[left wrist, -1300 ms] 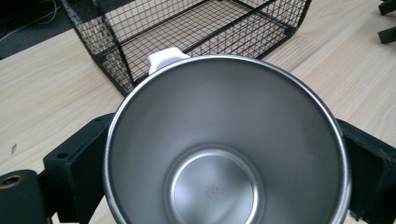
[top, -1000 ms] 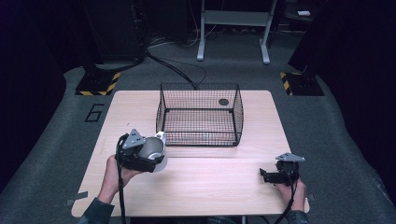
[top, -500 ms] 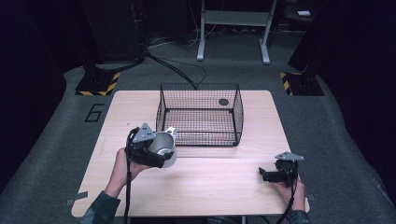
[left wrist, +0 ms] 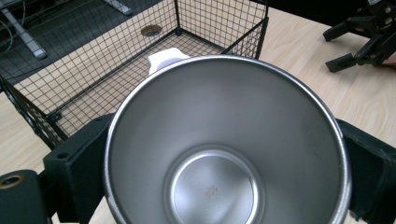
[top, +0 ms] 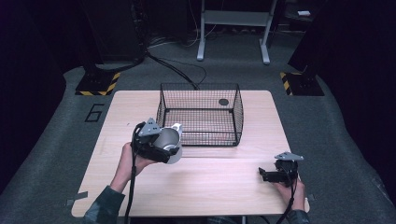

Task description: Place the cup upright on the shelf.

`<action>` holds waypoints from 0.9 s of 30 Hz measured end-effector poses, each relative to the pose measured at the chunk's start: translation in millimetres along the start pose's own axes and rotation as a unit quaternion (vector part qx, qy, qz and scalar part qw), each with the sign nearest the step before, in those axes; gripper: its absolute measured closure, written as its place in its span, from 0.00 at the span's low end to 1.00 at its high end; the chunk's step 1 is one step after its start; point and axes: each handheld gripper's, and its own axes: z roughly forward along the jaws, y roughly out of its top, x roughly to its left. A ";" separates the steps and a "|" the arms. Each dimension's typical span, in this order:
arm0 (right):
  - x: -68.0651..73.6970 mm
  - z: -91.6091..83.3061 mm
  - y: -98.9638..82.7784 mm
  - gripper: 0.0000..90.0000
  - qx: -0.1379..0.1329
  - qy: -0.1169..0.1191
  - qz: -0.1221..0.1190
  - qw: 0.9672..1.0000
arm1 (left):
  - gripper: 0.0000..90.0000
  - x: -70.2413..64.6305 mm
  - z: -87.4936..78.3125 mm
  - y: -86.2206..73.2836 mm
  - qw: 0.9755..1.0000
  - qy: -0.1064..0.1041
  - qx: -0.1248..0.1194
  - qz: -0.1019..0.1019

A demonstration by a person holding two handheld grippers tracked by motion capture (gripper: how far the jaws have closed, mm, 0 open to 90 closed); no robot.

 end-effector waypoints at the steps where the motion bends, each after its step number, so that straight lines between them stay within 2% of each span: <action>1: 0.5 -0.1 0.0 0.00 0.001 0.000 0.003 1.000 | 0.07 0.5 0.7 2.7 1.000 -0.002 -0.001 0.002; 15: 0.0 0.0 0.1 0.00 0.000 0.000 0.000 1.000 | 0.07 1.4 6.2 25.2 1.000 -0.007 -0.004 0.016; 27: 0.6 -0.2 -0.1 0.00 0.001 0.000 0.004 1.000 | 0.07 11.1 16.5 49.7 1.000 -0.005 -0.014 0.021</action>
